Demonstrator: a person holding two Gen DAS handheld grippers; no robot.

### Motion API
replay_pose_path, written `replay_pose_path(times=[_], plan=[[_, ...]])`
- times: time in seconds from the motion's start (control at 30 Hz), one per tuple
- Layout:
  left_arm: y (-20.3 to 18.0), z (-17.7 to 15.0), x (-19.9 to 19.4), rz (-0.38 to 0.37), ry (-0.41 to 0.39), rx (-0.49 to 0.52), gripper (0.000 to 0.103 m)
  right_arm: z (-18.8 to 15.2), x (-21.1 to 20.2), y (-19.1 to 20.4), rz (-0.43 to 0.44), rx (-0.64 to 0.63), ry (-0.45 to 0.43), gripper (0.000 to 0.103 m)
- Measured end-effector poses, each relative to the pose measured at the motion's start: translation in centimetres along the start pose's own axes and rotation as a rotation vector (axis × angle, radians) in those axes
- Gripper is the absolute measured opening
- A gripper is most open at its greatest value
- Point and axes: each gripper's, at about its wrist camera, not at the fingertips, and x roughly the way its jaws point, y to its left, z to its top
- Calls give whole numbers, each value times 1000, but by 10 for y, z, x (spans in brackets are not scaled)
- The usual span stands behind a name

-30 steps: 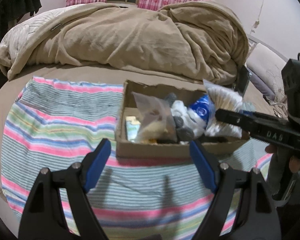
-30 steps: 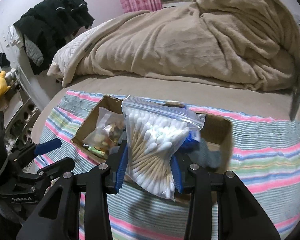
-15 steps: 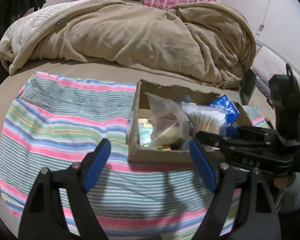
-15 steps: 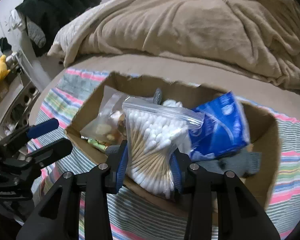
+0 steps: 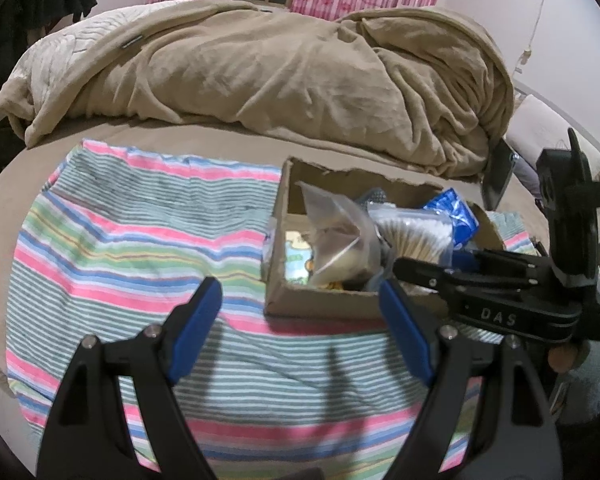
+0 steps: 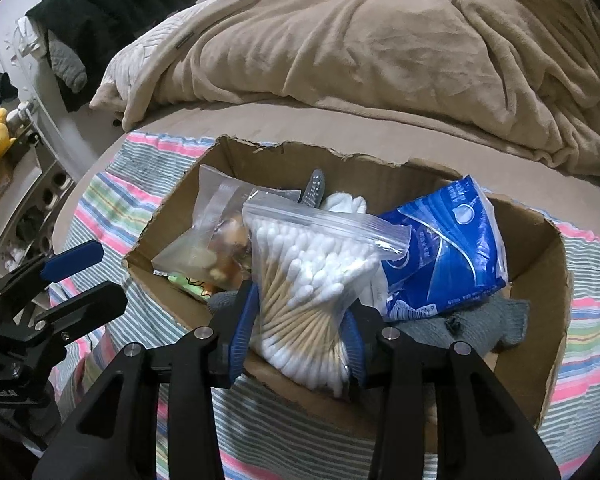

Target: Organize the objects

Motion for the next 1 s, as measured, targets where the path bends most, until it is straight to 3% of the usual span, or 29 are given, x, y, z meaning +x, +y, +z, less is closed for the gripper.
replay_pose_path(times=[0.1,0.27,1.0], plan=[[-1,0,-5,-1,-7,3,82,-1,-7,3,3,2,-15,54],[-7,-1,-16,-5,-17,12,82,-4,-22,7,-7,2,-40,60],[-41,-28,-80,-21,-55,40,82,-51,-102,26,-46,15,-111,64]])
